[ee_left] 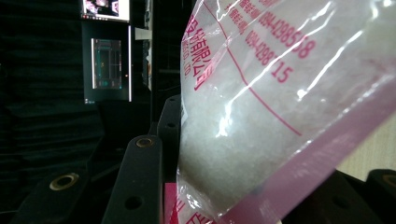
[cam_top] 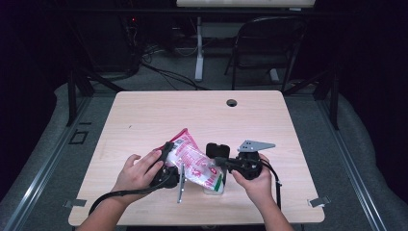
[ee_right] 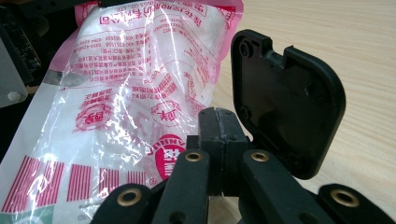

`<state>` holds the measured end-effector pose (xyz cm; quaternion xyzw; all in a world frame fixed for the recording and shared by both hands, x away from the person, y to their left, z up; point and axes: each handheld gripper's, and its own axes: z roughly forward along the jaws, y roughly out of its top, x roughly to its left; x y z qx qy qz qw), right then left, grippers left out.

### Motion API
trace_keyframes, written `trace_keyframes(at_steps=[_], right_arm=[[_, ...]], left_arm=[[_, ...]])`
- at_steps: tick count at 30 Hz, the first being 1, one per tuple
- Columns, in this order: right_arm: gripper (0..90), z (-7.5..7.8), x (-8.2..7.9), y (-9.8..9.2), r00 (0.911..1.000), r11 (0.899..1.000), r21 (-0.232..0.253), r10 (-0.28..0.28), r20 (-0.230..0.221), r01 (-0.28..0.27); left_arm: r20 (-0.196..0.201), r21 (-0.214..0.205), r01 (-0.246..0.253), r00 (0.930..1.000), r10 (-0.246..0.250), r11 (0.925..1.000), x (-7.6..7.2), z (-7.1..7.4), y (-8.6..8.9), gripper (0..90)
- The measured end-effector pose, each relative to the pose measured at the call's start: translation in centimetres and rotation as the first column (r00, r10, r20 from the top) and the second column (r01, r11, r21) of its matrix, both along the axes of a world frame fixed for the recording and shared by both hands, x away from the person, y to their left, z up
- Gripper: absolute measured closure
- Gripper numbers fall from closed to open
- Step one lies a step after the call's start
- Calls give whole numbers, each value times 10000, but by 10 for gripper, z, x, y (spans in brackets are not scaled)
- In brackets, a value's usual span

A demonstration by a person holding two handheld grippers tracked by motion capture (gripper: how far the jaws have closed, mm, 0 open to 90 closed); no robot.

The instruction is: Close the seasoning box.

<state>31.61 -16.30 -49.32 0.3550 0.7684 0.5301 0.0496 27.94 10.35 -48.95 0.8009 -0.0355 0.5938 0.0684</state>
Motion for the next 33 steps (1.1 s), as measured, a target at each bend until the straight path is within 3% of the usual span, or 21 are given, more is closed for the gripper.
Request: trace_keyframes(at_steps=[33], right_arm=[[900,-1,1,-1,10000,10000,-84,-30,-20,30]], left_arm=[[266,399,127,9996,-138,9991,-2,4,-3,661]])
